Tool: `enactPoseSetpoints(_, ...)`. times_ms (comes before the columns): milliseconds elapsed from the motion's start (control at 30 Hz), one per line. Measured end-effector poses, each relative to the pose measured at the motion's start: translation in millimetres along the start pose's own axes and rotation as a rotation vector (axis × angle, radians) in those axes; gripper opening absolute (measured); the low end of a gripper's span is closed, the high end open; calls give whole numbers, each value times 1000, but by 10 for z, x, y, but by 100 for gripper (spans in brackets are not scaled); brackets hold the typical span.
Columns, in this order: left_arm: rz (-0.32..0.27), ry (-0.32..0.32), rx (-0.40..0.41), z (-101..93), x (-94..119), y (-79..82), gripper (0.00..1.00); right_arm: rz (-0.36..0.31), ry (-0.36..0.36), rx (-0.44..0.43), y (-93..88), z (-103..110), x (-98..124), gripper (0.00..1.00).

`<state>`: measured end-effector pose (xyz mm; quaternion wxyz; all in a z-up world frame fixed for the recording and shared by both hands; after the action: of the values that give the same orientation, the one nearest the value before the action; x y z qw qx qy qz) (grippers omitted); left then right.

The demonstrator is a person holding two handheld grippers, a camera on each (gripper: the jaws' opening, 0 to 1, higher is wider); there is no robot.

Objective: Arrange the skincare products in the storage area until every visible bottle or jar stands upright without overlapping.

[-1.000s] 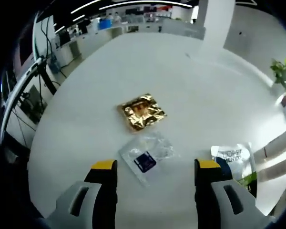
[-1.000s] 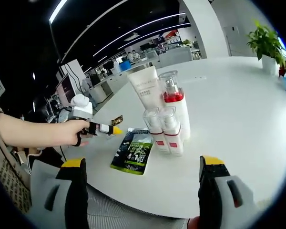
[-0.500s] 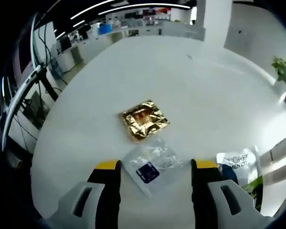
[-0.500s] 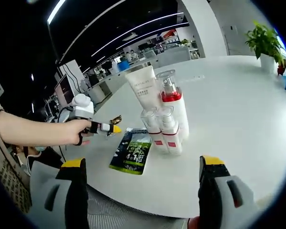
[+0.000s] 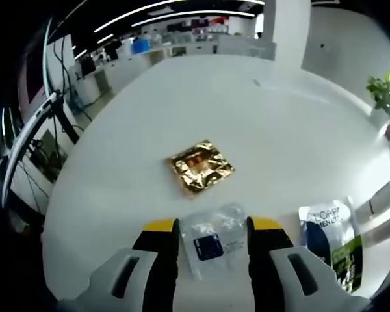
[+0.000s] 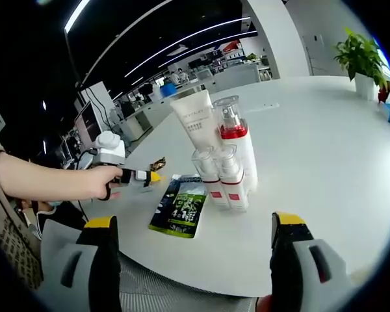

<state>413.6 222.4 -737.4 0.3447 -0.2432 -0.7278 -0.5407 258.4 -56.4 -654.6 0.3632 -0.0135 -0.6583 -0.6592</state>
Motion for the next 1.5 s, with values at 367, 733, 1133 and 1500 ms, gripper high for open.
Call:
enactPoseSetpoints(367,-18,-50,-70,30,79,78,0,-2,0,1,2,-1,-1,98)
enactPoseSetpoints(733,-7,-311,-274,-124,329,44,27,-9,1,-5,8,-3,4,98)
enactPoseSetpoints(1133,97,-481,-532,-70,449,-133,49,-13,3,-5,11,0,4,98)
enactPoseSetpoints(1500,206,-551,-815,-97,247,-230,58,-8,1,-3,8,-3,4,98)
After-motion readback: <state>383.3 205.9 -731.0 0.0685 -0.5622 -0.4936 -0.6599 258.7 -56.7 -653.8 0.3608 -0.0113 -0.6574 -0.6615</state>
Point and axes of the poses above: the point that each gripper's makers call its tool centre point, and the gripper's own axes: x roughly backward along the fingers, z roughly to its left, y roughly out of its top, the point moved 5 cm from there along x, roughly backward along the fingers, and after that the axes turned 15 degrees about x, right-handed, at the moved point
